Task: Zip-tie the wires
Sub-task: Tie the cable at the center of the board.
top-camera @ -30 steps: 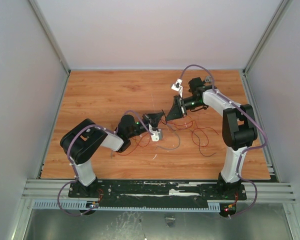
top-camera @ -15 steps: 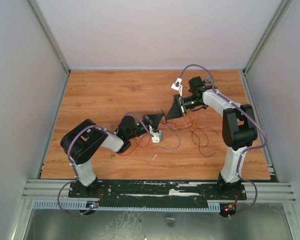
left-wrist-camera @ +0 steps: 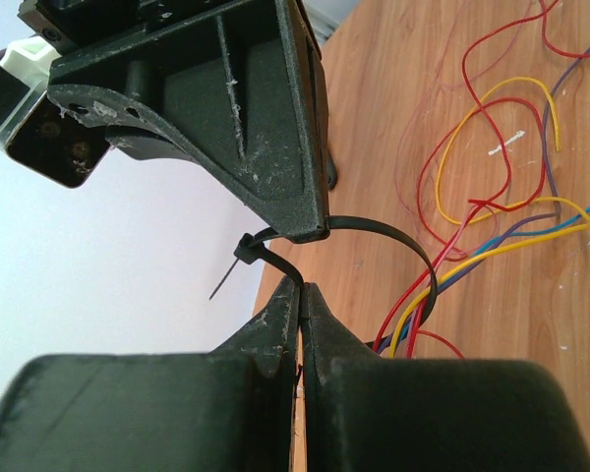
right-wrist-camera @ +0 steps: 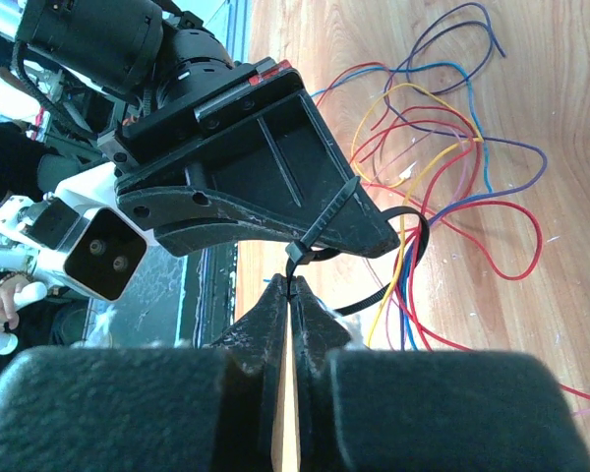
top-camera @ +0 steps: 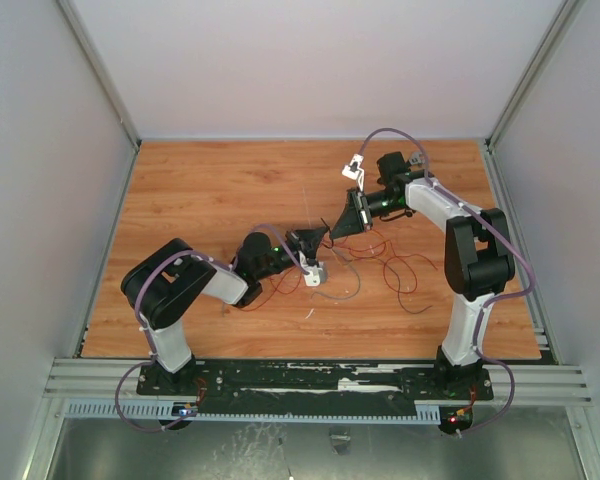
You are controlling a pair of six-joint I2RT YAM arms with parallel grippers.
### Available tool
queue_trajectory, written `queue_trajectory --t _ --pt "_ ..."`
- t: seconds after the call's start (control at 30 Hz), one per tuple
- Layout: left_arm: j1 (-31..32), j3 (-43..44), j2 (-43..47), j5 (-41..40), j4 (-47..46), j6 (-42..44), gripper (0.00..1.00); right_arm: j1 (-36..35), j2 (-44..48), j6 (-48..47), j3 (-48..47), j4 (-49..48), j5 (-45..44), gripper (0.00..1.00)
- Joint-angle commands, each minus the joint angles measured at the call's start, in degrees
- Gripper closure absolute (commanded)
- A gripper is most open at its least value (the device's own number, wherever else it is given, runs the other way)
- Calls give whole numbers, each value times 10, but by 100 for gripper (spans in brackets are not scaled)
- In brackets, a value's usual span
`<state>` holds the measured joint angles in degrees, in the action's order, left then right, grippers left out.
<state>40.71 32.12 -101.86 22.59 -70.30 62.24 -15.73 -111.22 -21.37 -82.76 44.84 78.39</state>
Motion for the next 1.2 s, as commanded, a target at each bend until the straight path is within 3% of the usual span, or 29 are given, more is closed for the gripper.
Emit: queue_trajectory --t 0.0,0.4,0.83,1.17 --pt "12 -8 10 14 -17 9 100 1 0 13 -23 -31 -9 100" --pt "18 -8 10 10 -17 12 100 1 -12 23 -40 -34 -11 100" --pt "17 -3 -4 -8 -54 -46 100 1 4 14 -10 -32 -30 100" --pt "16 -2 -6 -11 -54 -54 100 1 18 30 13 -60 -51 92"
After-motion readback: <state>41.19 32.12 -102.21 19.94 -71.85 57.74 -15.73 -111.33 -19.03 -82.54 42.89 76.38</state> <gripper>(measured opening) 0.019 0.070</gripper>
